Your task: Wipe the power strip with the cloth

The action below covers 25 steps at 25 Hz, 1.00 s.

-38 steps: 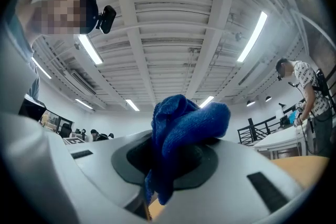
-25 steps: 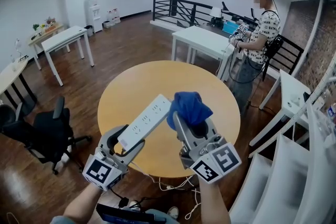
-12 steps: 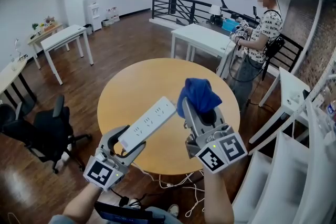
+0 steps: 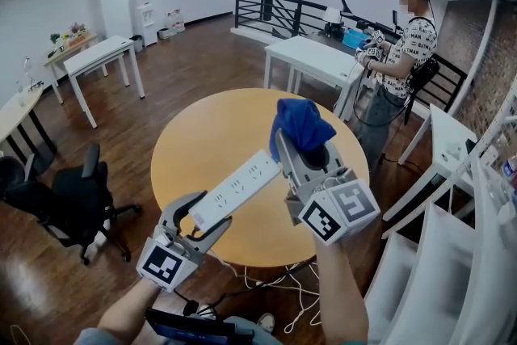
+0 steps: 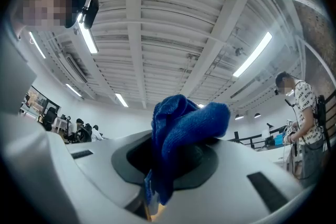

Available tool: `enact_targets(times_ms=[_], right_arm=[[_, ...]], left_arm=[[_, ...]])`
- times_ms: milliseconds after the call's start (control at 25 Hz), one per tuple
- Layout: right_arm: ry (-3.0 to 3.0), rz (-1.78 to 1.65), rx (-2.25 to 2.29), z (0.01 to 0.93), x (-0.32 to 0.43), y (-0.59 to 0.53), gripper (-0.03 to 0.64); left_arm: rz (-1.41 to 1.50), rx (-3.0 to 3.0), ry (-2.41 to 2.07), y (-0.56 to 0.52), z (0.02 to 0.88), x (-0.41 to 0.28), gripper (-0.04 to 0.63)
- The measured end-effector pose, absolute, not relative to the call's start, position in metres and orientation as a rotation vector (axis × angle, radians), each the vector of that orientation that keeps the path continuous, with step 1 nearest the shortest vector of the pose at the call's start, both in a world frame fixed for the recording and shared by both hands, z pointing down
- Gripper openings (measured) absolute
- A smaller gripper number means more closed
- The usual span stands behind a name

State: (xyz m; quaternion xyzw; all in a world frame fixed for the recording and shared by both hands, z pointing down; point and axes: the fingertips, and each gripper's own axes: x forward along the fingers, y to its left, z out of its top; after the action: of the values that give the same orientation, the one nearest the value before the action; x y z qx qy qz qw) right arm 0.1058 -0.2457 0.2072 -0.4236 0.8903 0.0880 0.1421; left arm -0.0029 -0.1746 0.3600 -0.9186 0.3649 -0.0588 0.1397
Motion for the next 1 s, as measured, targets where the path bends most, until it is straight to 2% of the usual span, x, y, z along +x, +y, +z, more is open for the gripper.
enact_targets(times_ms=[1000], right_arm=[[2.740, 0.199, -1.243, 0.218, 0.060, -0.286, 0.067]], left_arm=[[-0.333, -2.533, 1.086, -0.187, 0.377, 0.007, 0.279]])
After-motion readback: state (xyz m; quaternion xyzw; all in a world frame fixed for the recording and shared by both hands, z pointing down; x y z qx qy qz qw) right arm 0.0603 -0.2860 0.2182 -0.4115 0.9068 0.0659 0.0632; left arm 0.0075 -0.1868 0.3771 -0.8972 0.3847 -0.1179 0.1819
